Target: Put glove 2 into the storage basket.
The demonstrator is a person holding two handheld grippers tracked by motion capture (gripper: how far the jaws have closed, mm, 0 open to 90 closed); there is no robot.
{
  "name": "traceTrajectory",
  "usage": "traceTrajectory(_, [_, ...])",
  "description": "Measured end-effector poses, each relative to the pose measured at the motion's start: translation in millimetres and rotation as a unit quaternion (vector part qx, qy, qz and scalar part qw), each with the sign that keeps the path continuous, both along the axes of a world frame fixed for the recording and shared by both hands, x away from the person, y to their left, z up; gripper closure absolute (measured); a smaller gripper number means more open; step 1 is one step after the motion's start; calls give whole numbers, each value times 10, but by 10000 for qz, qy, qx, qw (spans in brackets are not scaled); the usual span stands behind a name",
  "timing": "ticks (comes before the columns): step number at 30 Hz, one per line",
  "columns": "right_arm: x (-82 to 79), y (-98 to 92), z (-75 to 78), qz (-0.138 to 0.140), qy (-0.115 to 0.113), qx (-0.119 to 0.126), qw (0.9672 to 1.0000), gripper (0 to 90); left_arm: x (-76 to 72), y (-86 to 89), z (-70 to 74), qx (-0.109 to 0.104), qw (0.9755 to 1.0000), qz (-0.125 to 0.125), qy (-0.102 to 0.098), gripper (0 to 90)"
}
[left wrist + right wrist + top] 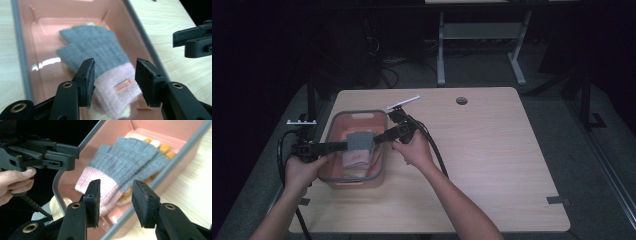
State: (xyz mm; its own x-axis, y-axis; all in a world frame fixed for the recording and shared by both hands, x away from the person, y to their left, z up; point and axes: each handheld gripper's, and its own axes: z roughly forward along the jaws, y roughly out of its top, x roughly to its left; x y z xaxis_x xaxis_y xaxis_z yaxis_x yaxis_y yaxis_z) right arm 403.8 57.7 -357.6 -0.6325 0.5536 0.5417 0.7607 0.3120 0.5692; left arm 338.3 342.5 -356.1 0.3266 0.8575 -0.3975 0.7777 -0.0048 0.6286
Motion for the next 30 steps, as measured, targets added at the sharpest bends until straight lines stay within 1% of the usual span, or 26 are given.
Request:
traceTrajectory(2, [-10, -66, 2, -38, -22, -5, 10000, 575, -3, -50, 23, -16, 10000, -67, -28, 498])
traceTrajectory(5, [-26, -164, -1, -99, -37, 20, 9999, 567, -22, -123, 58, -46, 9998, -155, -142, 496])
traceTrajectory(9, [-36, -279, 8, -161, -49, 47, 9998, 555, -19, -179, 76, -105, 9996, -196, -189, 497])
traceTrajectory(13, [-44, -379, 23, -186, -73, 52, 9998, 528, -16, -275, 106, -165, 9991, -251, -285, 497])
traceTrajectory(14, [-44, -379, 23, -186, -73, 52, 9998, 528, -16, -275, 106, -165, 9991, -251, -285, 497])
traceTrajectory(15, [-51, -433, 31, -206, -105, 53, 9997, 523, -11, -317, 118, -200, 9989, -283, -310, 496])
traceTrajectory(21, [-64, -601, 33, -273, -137, 30, 9995, 503, 2, -430, 147, -202, 9982, -421, -367, 479])
traceTrajectory(24, [-75, -662, 35, -330, -128, 47, 9994, 493, -3, -490, 156, -221, 9978, -495, -376, 469])
traceTrajectory(26, [-78, -691, 36, -338, -132, 46, 9993, 487, -4, -498, 158, -211, 9977, -517, -385, 462])
traceTrajectory(30, [-88, -763, 40, -381, -131, 20, 9992, 485, -3, -558, 171, -287, 9972, -550, -422, 441])
